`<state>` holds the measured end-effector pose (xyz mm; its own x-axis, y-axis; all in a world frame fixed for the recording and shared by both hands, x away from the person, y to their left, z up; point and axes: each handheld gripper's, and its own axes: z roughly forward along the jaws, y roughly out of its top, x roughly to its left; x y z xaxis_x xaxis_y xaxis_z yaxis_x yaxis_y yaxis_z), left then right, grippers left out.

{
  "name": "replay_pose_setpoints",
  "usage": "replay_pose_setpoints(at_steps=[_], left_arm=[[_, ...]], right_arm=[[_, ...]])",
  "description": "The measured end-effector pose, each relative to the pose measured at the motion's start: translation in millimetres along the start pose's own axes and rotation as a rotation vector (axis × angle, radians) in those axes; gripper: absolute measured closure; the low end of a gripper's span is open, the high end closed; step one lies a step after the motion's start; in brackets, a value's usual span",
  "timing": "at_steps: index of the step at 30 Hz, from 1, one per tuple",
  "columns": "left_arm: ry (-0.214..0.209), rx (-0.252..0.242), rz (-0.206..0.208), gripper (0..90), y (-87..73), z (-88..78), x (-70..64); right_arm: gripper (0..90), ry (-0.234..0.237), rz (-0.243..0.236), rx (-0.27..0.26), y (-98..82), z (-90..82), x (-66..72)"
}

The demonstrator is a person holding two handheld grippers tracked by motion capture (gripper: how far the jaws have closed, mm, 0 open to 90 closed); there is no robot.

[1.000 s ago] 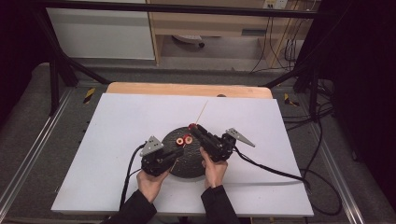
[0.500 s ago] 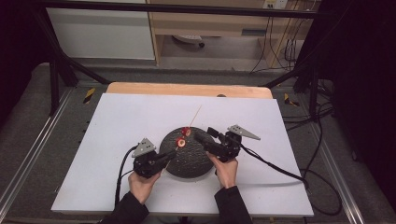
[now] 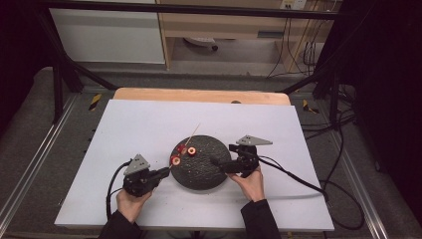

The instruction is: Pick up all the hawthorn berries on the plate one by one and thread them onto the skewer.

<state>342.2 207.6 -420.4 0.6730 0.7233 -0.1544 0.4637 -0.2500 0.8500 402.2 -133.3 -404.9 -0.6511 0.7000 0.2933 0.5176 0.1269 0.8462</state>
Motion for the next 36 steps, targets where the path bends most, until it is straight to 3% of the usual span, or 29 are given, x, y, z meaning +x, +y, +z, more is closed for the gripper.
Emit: replay_pose_setpoints(at_steps=[6, 14, 19, 25, 36], left_arm=[[0.015, 0.021, -0.001, 87.7, -12.0, -17.8, 13.1], [0.043, 0.043, 0.011, 87.7, -25.6, -35.8, 24.4], [0.031, 0.044, 0.001, 87.7, -31.6, -42.0, 28.7], [0.037, 0.05, 0.012, 87.6, -33.5, -42.3, 28.6], [0.032, 0.04, -0.014, 88.0, -34.6, -43.1, 31.8]], right_arm=[[3.6, -0.043, -0.076, 0.131, 1.3, 6.0, 2.4], [3.2, -0.056, -0.132, 0.214, 8.3, 18.1, 8.3], [2.9, -0.061, -0.159, 0.266, 13.5, 28.7, 14.1], [3.1, -0.075, -0.176, 0.299, 19.5, 39.7, 17.4], [3.7, -0.075, -0.196, 0.339, 31.6, 58.3, 25.2]])
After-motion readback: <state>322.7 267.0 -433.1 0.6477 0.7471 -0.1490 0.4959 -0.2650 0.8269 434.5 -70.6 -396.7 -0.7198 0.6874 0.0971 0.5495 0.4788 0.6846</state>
